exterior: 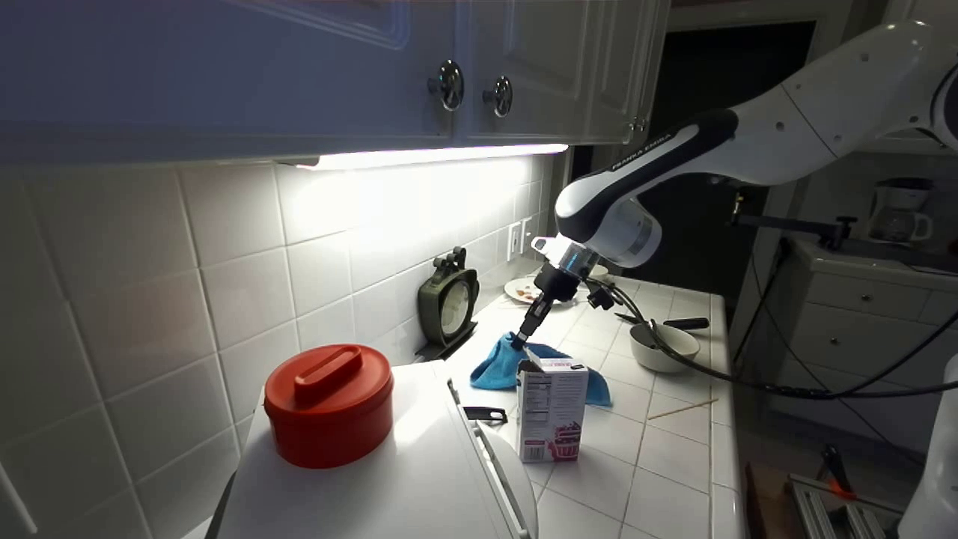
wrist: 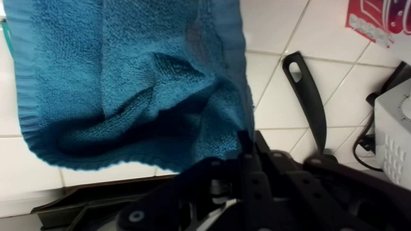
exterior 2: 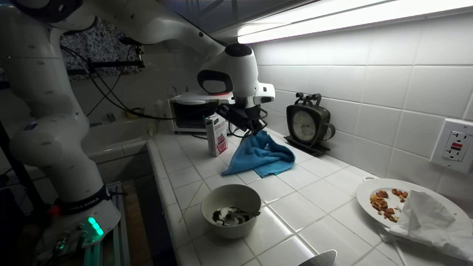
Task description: Unfold the cloth
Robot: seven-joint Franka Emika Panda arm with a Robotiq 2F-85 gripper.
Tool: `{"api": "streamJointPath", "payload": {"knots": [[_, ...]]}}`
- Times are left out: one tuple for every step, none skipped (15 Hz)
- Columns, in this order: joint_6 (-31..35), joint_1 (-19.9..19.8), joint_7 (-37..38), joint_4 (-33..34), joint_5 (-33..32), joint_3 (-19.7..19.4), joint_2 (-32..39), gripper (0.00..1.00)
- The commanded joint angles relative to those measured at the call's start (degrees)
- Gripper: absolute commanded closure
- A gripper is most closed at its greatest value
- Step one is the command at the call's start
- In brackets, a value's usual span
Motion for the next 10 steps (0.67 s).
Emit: {"api": "streamJointPath", "payload": {"knots": [[-1.65,1.31,-5.46,-4.14,-0.53,0.69,-5.45,0.99],[-1.91,1.86,-7.11,-4.73,0.07,0.78,-6.12,0.99],[-2.46,2.35,-8.47,-5.12,0.52,0.76,-6.59,0.99],[-3.12,2.84,-9.99,-5.53,0.99,0.72,-7.04,0.99],[-4.13,3.29,-11.45,-5.88,1.67,0.68,-7.53,0.99],[-5.19,3.76,-13.15,-6.28,2.57,0.69,-8.12,0.99],[-5.79,4.22,-14.62,-6.67,2.96,0.68,-8.48,0.99],[-6.34,4.60,-15.72,-6.85,2.90,0.67,-8.50,0.99],[-6.48,4.98,-16.60,-6.98,2.82,0.70,-8.31,0.99],[-6.60,5.27,-17.19,-7.15,2.72,0.67,-8.22,0.94]]}}
